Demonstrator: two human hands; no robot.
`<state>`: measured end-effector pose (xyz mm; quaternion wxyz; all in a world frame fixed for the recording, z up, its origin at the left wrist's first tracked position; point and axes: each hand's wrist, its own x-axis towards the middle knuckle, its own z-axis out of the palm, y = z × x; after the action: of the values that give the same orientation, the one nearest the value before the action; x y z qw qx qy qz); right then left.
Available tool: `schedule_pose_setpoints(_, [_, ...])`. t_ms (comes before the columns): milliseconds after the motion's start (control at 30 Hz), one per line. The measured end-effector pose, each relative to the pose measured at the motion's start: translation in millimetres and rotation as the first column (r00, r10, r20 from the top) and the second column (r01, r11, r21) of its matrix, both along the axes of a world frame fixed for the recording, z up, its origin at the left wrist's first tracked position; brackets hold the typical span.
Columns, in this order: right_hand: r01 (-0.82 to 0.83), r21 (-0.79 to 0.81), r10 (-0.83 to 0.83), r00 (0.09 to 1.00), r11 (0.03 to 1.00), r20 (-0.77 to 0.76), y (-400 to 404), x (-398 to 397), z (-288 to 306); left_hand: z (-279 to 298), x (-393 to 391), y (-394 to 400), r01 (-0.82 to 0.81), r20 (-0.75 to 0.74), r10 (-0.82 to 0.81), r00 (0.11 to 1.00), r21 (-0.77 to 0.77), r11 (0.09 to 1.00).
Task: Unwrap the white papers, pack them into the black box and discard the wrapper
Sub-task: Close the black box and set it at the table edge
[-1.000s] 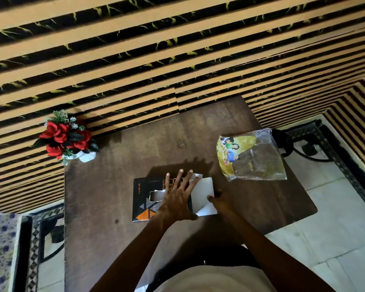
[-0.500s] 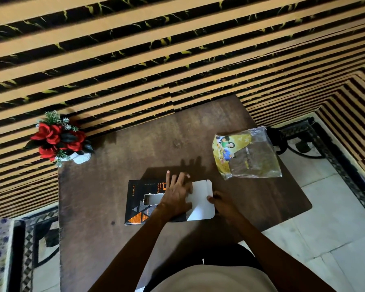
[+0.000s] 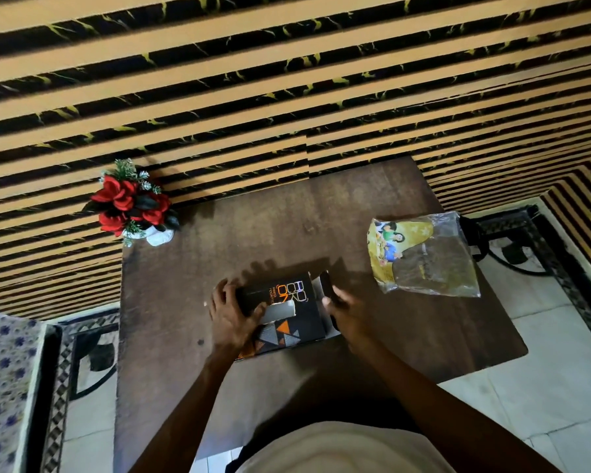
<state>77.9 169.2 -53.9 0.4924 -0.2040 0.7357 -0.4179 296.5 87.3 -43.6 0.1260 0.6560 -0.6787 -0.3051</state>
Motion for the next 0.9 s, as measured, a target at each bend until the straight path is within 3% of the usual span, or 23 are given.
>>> schedule_pose_setpoints(100, [-0.01,0.028,0.015,0.979,1.0,-0.205,-4.1,15.3,8.4,0.0,9.3,9.9,-0.179,-0.158,0.212,0.964,0.2,0.963])
schedule_pose_setpoints(167, [-0.059,0.045,0.069,0.957,0.997,-0.283,-9.2,24.7,10.4,1.2,11.5,17.3,-0.197,-0.3,0.294,0.907,0.313,0.929])
schedule_pose_setpoints(400, [-0.187,0.073,0.184,0.981,0.98,0.055,-27.0,18.6,10.0,-4.7,18.2,24.1,-0.188,-0.472,0.38,0.796,0.404,0.895])
schedule_pose_setpoints(467, [-0.236,0.114,0.224,0.968,0.965,0.11,-26.8,18.8,17.1,-5.4,16.2,22.0,-0.201,-0.442,0.41,0.798,0.445,0.873])
schedule_pose_setpoints(567, [-0.286,0.072,0.276,0.953,0.955,0.129,-40.3,12.8,23.9,1.8,3.8,4.6,-0.212,-0.418,0.396,0.817,0.421,0.882])
schedule_pose_setpoints(733, [-0.287,0.037,0.286,0.958,0.957,0.018,-117.3,-13.6,32.7,17.8,-20.5,-74.2,-0.173,-0.482,0.384,0.788,0.425,0.889])
schedule_pose_setpoints(900, [-0.302,0.097,0.307,0.951,0.948,-0.041,-203.2,-26.7,43.9,18.5,-25.2,-163.8,-0.003,-0.51,0.197,0.837,0.355,0.935])
